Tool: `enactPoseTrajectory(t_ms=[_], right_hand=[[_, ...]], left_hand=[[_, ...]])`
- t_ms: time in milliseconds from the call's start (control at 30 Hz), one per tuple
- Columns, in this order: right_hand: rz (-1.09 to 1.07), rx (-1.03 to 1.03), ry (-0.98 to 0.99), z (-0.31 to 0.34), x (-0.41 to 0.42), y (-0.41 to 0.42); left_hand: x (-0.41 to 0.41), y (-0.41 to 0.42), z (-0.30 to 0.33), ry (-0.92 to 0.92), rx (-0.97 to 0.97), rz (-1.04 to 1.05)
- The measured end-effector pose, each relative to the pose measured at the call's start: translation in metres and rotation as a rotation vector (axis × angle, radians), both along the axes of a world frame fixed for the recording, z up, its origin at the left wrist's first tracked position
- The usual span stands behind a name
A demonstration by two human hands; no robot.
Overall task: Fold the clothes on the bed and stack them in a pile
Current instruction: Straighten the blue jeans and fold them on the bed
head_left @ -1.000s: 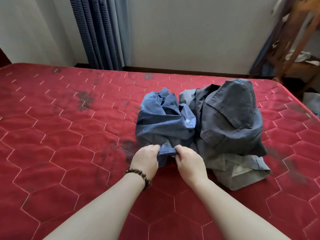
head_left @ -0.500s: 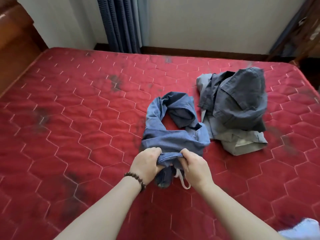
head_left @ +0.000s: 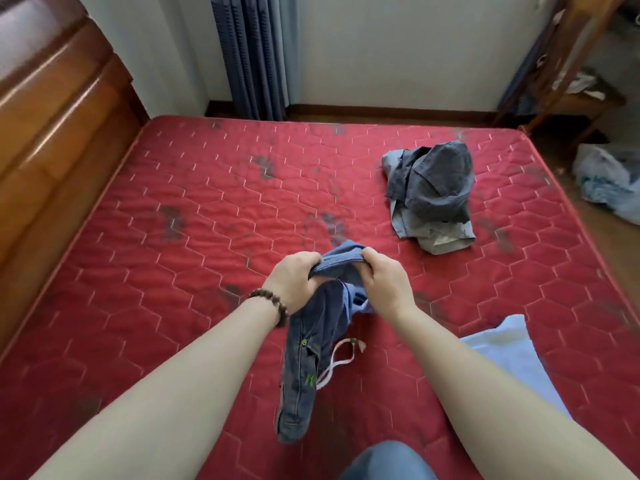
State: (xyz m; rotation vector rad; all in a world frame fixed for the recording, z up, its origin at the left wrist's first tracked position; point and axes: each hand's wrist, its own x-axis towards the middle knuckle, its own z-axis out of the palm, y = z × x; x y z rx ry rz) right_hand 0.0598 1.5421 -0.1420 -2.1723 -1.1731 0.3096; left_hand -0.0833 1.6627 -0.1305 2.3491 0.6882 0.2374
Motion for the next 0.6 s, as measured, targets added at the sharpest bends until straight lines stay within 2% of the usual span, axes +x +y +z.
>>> enactPoseTrajectory(t_ms=[267,467,600], right_hand=[[0.038,0.068,0.053,0.068,-0.022,-0.031],[-0.037,0.25,0.053,0.099,-0.06,-0.073],[0.061,0.102,0.261,0.109,-0.092,-0.104]], left_hand=[[-0.011,-0.024,0.087,-0.086,-0.023,0.039],[0.003,-0.043,0.136,-0.067,-0.039,0.172],[0.015,-0.063,0.166,-0.083,-0.005,0.249]])
